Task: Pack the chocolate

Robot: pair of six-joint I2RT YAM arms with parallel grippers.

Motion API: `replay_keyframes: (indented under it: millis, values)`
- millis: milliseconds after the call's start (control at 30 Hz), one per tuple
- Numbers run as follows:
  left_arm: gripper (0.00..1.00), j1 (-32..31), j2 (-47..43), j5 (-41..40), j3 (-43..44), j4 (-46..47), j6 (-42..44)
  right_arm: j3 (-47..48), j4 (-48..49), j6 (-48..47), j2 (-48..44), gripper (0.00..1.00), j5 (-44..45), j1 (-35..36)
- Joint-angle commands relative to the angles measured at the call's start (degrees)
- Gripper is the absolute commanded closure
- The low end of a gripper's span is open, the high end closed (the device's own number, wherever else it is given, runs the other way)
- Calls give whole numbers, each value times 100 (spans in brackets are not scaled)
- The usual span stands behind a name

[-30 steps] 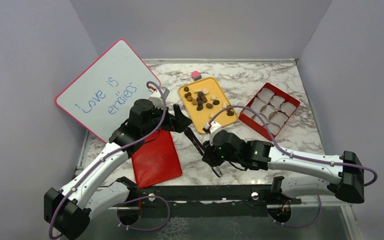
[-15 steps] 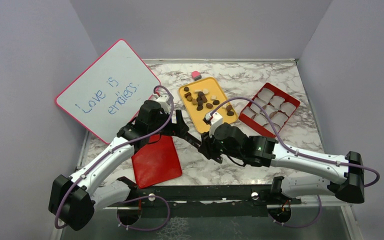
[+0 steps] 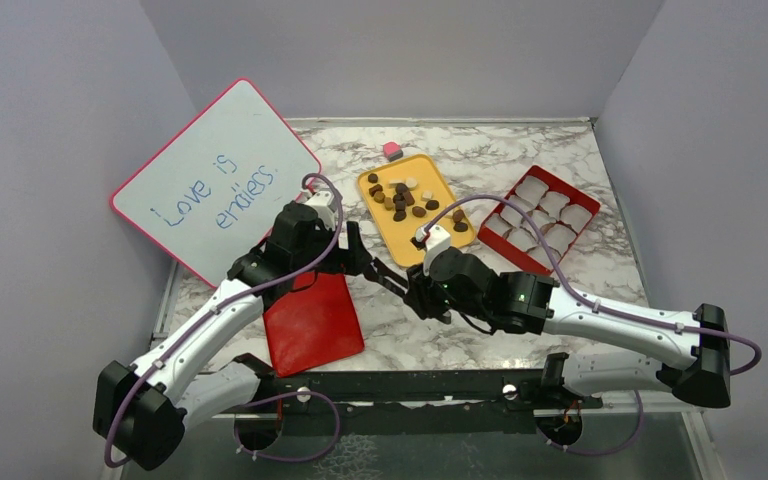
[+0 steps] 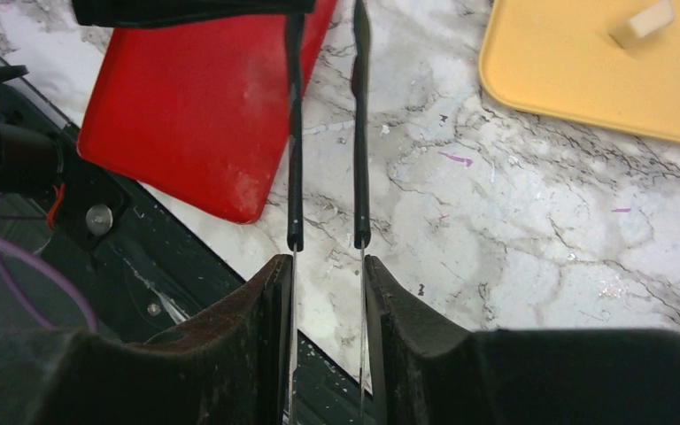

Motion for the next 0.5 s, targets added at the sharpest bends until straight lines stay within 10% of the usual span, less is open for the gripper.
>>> replay_keyframes:
  millis: [0, 467]
  values:
    - [8, -25, -513, -706, 348, -108, 278, 220, -364, 95, 94, 60, 525, 6]
    - [2, -24, -1865, -1760, -181, -127, 1172, 760, -836, -359, 828, 57, 1359, -1041]
